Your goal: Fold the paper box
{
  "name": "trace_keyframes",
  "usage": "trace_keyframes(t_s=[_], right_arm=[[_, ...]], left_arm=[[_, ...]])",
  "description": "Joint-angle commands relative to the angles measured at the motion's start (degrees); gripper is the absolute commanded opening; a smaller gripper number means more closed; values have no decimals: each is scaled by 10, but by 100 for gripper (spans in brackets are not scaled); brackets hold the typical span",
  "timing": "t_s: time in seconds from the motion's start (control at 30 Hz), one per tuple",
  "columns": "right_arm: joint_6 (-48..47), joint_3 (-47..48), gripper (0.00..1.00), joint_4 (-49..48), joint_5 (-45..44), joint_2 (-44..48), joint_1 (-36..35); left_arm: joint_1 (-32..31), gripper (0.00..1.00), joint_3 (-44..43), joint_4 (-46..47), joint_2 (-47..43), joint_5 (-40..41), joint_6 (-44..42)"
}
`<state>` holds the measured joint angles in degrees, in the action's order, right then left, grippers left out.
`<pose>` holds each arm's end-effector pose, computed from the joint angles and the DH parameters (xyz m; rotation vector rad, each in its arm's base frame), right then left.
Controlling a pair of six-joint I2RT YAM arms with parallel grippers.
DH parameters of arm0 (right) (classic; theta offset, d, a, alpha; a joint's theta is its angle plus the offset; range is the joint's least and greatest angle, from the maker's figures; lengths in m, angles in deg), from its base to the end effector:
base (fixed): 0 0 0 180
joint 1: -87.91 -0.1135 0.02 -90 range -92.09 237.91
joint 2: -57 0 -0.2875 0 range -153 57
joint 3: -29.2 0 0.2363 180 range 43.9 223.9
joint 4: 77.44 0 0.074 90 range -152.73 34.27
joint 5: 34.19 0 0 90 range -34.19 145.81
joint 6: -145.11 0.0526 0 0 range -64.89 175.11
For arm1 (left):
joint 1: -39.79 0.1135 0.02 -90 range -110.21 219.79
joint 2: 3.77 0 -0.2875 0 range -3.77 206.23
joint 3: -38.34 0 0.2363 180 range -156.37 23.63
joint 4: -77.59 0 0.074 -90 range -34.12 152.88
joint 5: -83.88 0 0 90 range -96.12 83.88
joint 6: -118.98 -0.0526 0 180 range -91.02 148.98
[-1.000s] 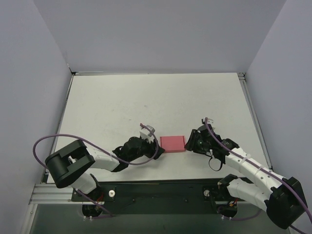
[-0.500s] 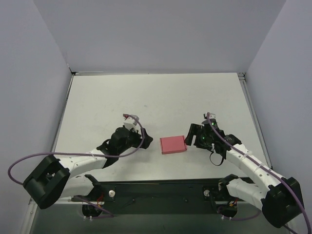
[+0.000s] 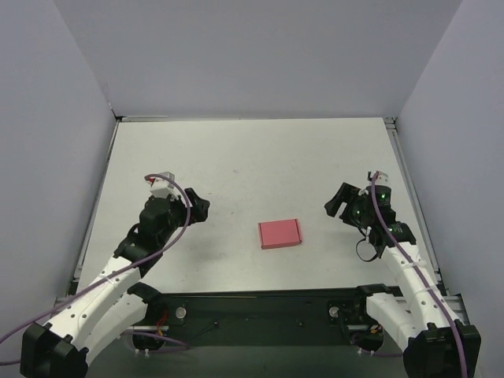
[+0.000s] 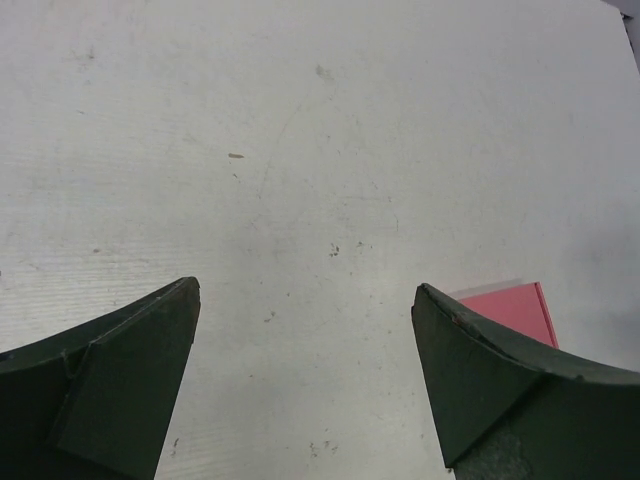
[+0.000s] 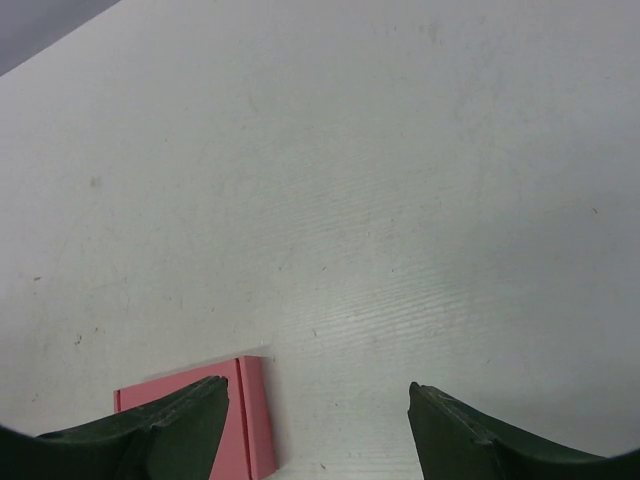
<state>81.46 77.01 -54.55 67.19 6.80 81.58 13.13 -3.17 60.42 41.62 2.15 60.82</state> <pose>0.1833 0.0308 0.2709 0.2282 2.0352 0.5598 0.1567 -0.0702 0.2569 -0.1867 1.9635 -0.5367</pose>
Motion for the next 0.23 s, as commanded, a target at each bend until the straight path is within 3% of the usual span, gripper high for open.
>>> trace_keyframes(t_s=[0.0,0.2], right_arm=[[-20,-5,73,-14,-1,20,7],[-21,-7,73,-15,-7,26,8]], left_arm=[[3,97,-46,-83,-28,58,-1],[3,97,-53,-99,-36,67,-3]])
